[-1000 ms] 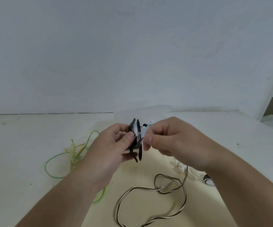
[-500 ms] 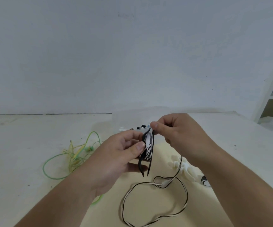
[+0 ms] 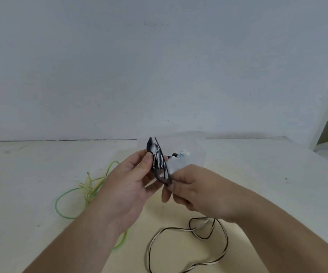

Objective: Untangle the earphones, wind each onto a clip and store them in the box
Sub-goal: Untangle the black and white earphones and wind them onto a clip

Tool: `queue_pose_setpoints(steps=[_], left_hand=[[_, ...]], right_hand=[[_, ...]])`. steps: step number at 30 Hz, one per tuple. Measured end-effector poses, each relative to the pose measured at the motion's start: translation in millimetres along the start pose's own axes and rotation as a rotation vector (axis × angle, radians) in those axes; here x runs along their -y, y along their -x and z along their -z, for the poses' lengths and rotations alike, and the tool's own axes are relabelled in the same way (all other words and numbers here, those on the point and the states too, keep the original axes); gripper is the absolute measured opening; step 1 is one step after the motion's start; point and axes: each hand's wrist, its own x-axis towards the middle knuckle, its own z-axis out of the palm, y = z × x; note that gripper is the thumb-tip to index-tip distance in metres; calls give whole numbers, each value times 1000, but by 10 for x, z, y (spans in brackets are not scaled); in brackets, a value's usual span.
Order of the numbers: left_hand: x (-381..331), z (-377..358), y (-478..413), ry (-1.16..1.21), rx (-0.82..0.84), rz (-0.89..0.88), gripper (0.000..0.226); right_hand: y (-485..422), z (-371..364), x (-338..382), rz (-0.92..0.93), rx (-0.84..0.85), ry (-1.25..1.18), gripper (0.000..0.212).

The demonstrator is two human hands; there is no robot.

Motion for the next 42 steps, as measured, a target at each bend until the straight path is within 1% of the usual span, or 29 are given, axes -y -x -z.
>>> queue_pose_setpoints(steps=[2,3,5,8,10,13,16,18,20,22,24,26,28,32,35,37,39,41,42], left_hand=[[-4,-2,6,20,-27,14,28],[-3,-5,12,-8,-48,11,21],[12,6,17,-187,-91,-30,14],[43,19,34,-477,-73,-110,12],[63,10,56,-563,-17,-104,12],[80,-17,86,-570,76,-46,16],[68,-59,127,-488,159,-4,17],[43,-88,146,-419,183,7,17],[23,-107,154,-370,193,9,17],[21,-106,153,-344,198,10,19],[19,-97,149,-317,204,18,28],[12,-96,146,-272,209,21,33],[3,-103,139,-206,200,8,34],[0,-92,104,-100,131,-27,33],[-14,-58,81,-98,87,-57,36],[-20,-47,70,-89,69,-53,39],[-19,-56,61,-23,69,-15,43],[-18,-66,51,48,37,14,38],[-13,-68,47,70,12,15,32]], right_hand=[[37,36,24,-6,49,30,34],[60,62,38,-2,73,32,33],[108,121,78,26,82,-5,33],[159,189,143,103,-31,-33,28],[161,222,153,147,-133,-43,25],[156,300,128,190,-325,-37,20],[146,354,104,198,-492,15,18],[126,356,82,165,-533,3,18],[92,336,59,121,-531,-25,21],[71,318,37,83,-521,-55,25],[63,305,21,47,-496,-57,27],[53,289,9,8,-415,-45,30],[34,260,-5,-27,-336,-32,34],[-3,154,-33,-44,-196,-3,46],[5,77,-27,-42,-75,58,40],[18,60,-15,-27,-7,29,40],[41,76,0,-14,55,-20,38],[75,109,6,-13,136,-58,34],[92,123,9,-10,180,-64,33]])
